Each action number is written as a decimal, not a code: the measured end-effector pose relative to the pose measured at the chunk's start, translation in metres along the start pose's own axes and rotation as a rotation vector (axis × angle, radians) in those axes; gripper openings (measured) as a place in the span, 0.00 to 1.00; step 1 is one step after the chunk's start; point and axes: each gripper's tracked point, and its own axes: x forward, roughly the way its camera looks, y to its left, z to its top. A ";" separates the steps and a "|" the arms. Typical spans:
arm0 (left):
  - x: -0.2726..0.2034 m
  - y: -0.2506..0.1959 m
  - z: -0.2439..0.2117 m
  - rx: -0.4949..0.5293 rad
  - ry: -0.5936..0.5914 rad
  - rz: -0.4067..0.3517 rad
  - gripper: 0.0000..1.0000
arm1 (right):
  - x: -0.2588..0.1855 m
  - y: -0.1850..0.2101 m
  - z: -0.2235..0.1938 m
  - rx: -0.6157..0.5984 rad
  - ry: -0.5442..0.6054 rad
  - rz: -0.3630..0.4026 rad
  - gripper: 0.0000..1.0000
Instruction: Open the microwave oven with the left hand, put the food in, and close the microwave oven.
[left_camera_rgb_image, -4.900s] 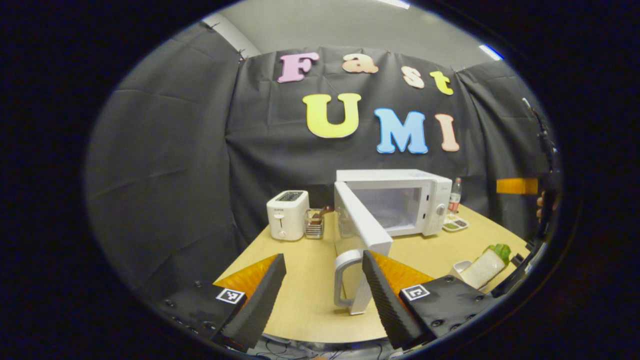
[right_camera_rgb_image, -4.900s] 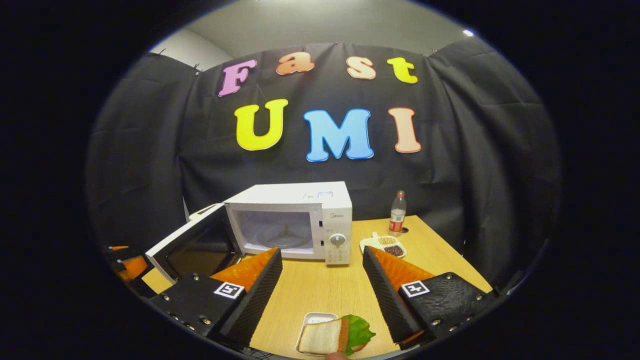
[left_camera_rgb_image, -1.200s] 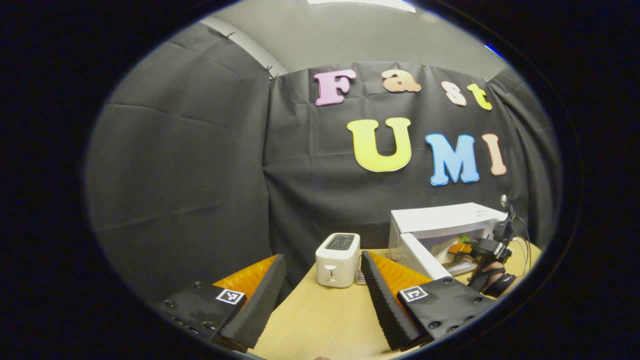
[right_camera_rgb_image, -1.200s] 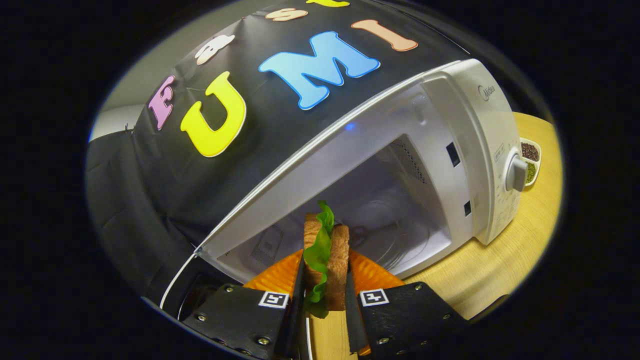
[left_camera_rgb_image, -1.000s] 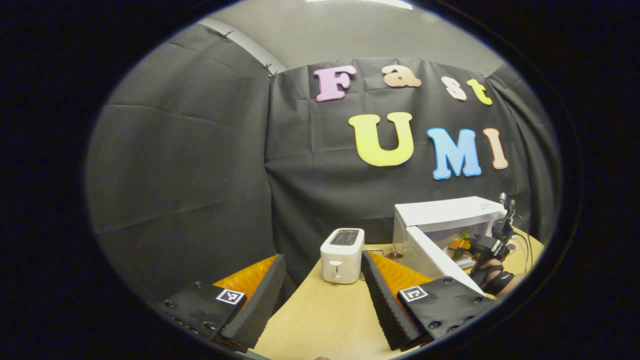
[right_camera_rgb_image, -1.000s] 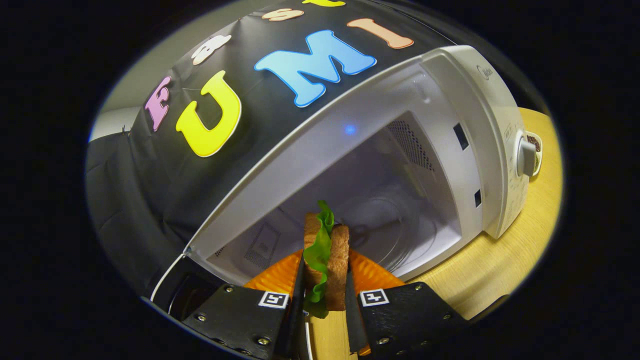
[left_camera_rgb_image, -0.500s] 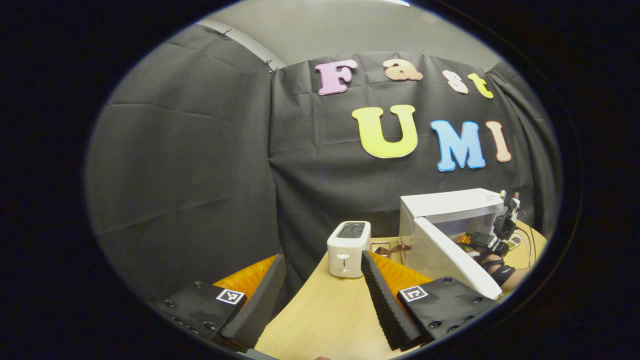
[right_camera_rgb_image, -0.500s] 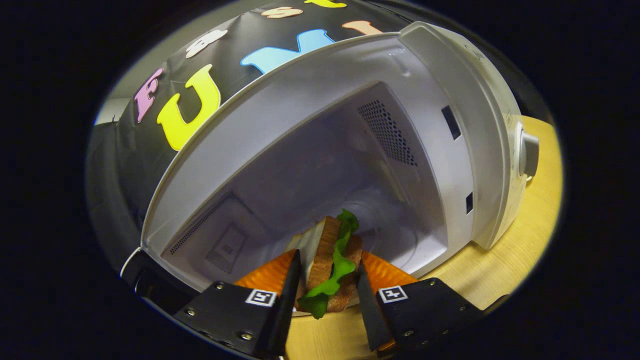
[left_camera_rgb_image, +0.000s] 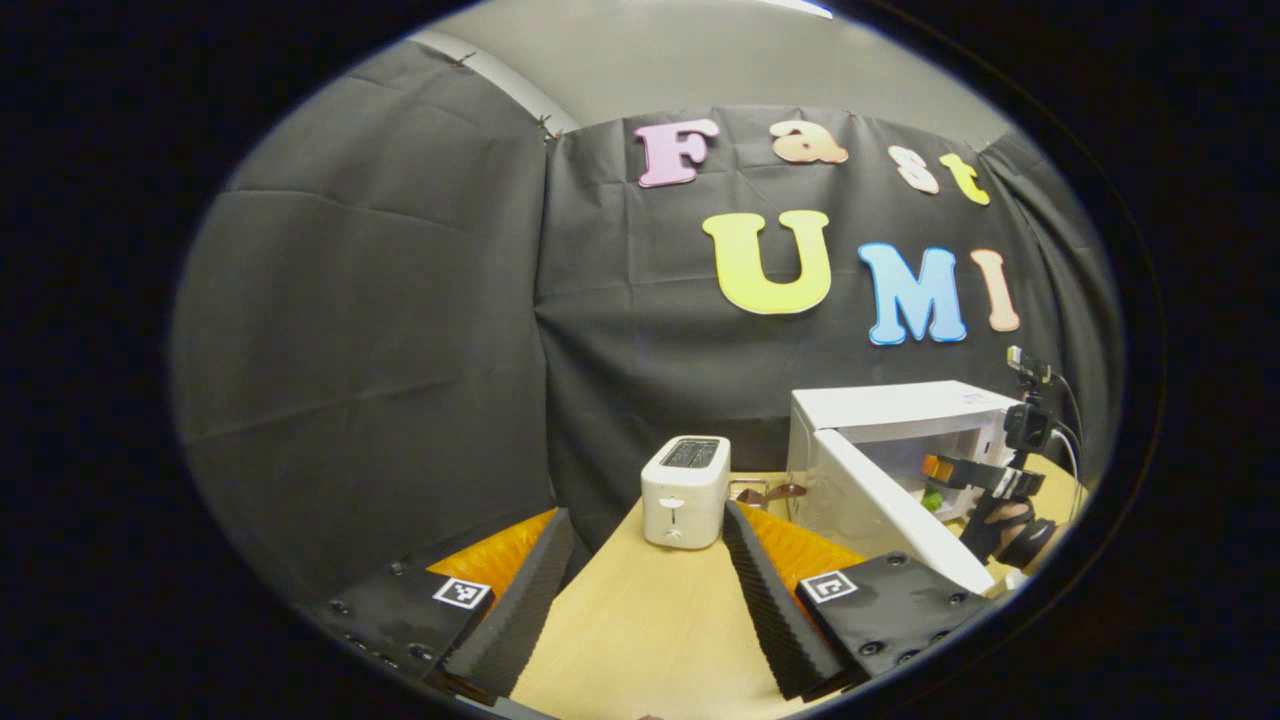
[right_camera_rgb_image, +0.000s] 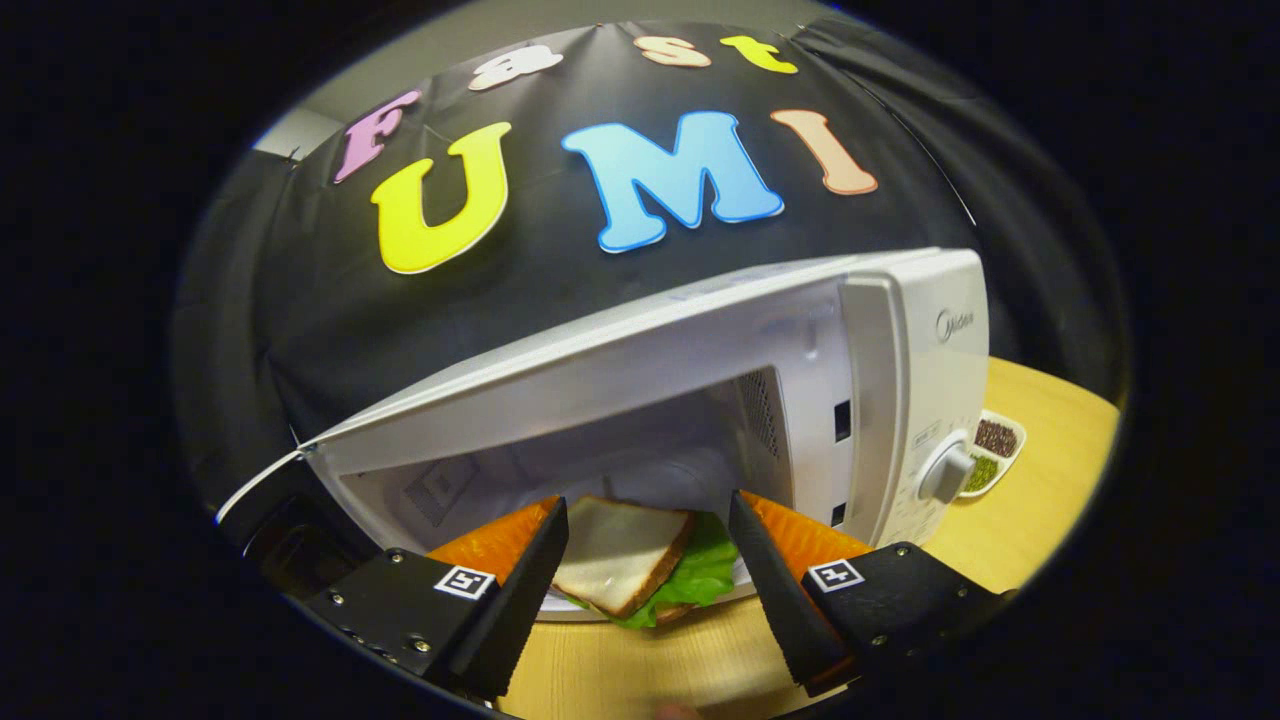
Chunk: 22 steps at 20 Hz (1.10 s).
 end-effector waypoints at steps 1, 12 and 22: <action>-0.002 0.001 -0.001 -0.004 -0.003 0.007 1.00 | -0.013 0.001 0.009 -0.022 -0.014 0.015 0.98; -0.016 -0.002 -0.033 -0.027 0.025 0.063 0.99 | -0.147 -0.019 0.103 -0.156 -0.154 0.113 0.98; -0.026 -0.049 -0.083 -0.031 0.122 -0.010 0.31 | -0.211 -0.044 0.124 -0.197 -0.159 0.150 0.98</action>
